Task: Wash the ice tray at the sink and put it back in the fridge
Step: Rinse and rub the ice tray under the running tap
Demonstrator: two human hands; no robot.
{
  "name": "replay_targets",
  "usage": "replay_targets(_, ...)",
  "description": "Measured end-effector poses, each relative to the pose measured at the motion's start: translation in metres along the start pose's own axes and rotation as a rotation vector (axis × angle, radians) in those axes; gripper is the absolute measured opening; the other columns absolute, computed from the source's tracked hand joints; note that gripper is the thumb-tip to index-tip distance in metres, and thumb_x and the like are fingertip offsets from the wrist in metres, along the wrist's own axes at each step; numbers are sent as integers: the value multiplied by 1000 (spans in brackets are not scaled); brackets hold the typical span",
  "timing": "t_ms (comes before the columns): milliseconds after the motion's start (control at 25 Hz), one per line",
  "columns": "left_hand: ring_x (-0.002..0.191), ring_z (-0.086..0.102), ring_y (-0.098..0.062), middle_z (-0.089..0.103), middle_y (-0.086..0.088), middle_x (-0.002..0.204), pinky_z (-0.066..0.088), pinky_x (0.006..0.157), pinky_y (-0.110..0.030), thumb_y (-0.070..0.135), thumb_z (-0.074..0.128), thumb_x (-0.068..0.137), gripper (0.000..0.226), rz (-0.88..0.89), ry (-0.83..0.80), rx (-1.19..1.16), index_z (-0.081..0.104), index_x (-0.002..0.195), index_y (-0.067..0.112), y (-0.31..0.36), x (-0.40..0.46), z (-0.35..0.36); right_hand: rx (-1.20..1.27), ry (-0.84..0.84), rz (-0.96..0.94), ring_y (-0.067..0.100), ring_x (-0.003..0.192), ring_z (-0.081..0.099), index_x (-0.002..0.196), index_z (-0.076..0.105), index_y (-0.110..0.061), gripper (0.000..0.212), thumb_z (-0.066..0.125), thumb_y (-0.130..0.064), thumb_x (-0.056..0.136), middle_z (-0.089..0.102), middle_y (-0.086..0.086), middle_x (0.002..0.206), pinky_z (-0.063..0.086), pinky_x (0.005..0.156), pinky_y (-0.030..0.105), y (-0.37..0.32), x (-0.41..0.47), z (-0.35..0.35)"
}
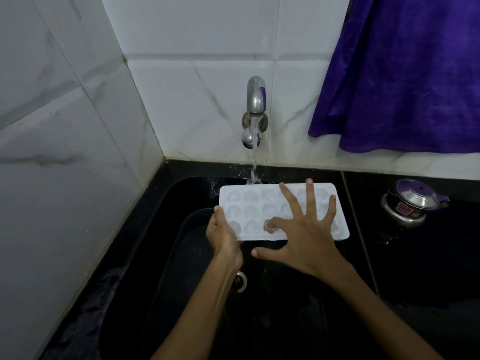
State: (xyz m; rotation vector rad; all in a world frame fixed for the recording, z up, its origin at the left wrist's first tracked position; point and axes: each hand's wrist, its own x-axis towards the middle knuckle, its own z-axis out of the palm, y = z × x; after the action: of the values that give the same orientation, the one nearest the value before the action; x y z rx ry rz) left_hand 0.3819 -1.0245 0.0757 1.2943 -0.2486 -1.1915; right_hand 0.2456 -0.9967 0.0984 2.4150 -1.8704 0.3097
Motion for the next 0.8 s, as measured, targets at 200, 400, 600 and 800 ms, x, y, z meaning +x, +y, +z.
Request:
replay_targets(200, 71, 67, -19, 70, -4, 82, 54, 51, -27, 36, 42, 97, 31, -28, -54, 12, 62, 83, 17, -5, -6, 6, 95, 97, 95, 24, 138, -31, 99, 52, -44, 77, 24, -97, 51, 12, -4, 157, -34, 96, 50, 11, 12, -3)
replay_targets(400, 77, 68, -24, 72, -8, 88, 56, 68, -36, 38, 43, 96, 32, -50, -121, 45, 64, 85, 17, -12, -19, 13, 48, 15, 81, 27, 134, -38, 117, 51, -49, 94, 8, -97, 48, -3, -5, 159, -34, 92, 56, 6, 35, 4)
replay_targets(600, 73, 67, -21, 71, -7, 85, 57, 65, -34, 37, 42, 97, 32, -45, -134, 11, 64, 85, 17, -13, -17, 9, 0, 2, 32, 29, 135, -36, 115, 54, -50, 96, 2, -97, 50, 0, -3, 159, -30, 95, 63, 3, 40, 7)
replay_targets(800, 72, 68, -19, 71, -5, 85, 58, 63, -32, 37, 41, 97, 31, -55, -125, -27, 63, 86, 19, -8, -11, 9, 17, -30, 6, 29, 134, -37, 118, 54, -47, 72, 17, -85, 71, -4, -3, 159, -32, 93, 61, -6, 47, 2)
